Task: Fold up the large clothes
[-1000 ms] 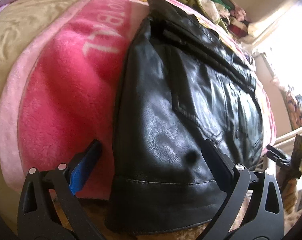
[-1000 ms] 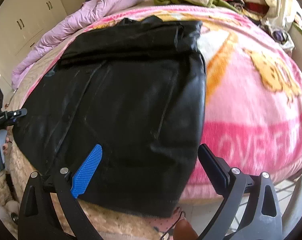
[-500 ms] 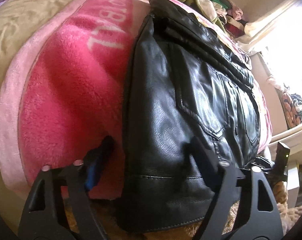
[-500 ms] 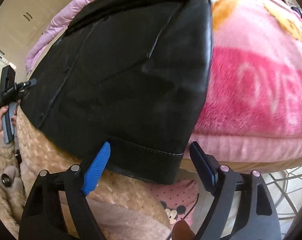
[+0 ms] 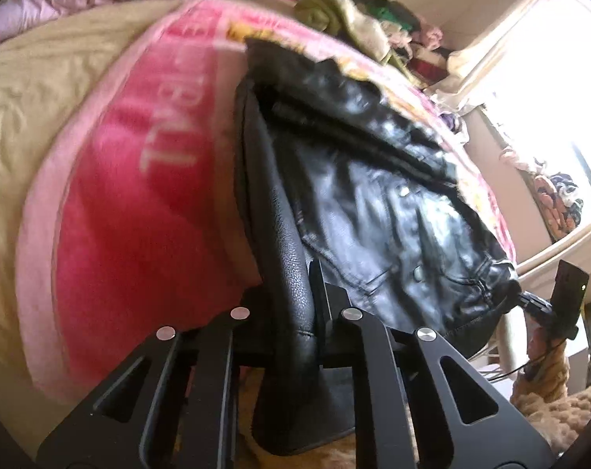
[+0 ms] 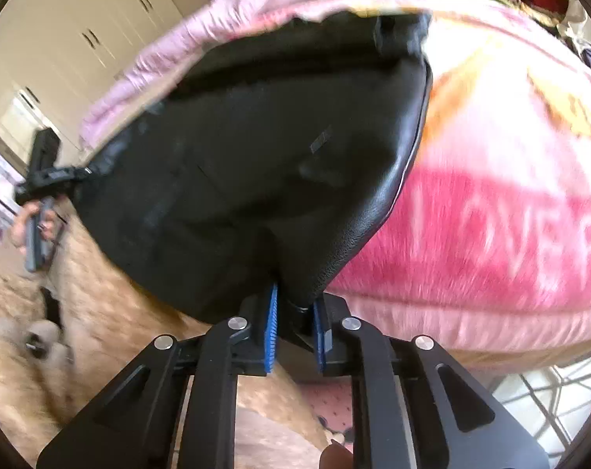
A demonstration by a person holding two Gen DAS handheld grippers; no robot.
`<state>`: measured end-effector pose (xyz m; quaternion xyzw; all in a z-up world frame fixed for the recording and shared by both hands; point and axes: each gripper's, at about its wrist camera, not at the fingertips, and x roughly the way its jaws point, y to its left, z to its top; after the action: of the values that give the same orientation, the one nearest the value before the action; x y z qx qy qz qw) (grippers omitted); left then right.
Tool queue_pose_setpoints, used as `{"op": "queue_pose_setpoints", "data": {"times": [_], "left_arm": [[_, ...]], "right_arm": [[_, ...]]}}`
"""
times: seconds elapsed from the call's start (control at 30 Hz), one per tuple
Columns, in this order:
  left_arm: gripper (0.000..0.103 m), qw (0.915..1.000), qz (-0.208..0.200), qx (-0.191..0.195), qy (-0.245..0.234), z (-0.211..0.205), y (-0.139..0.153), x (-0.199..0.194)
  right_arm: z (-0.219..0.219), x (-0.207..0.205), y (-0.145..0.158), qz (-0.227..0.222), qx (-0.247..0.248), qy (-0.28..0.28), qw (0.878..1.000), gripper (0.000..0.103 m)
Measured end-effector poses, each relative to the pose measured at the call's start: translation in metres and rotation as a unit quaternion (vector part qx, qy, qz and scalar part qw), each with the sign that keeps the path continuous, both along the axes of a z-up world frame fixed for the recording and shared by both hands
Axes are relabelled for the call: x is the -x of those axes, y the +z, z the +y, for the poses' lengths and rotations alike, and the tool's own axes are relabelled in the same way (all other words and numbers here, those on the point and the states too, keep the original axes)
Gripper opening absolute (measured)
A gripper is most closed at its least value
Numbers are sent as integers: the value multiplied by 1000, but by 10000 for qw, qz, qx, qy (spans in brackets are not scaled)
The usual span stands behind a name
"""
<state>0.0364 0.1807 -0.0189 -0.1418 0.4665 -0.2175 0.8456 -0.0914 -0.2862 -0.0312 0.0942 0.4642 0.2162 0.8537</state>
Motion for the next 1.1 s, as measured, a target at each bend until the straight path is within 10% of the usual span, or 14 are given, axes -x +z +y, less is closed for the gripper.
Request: {"op": "queue_pose_setpoints", "data": {"times": [0.6, 1.1], "left_arm": [[6, 9945, -759, 686, -242, -24, 73, 17], [11, 9890, -735, 1232, 366, -23, 89, -47]], "right_arm": [[-78, 24, 98, -1470, -1433, -712, 9761, 8], [-92, -66, 114, -1275, -2426, -1531, 9494, 8]]}}
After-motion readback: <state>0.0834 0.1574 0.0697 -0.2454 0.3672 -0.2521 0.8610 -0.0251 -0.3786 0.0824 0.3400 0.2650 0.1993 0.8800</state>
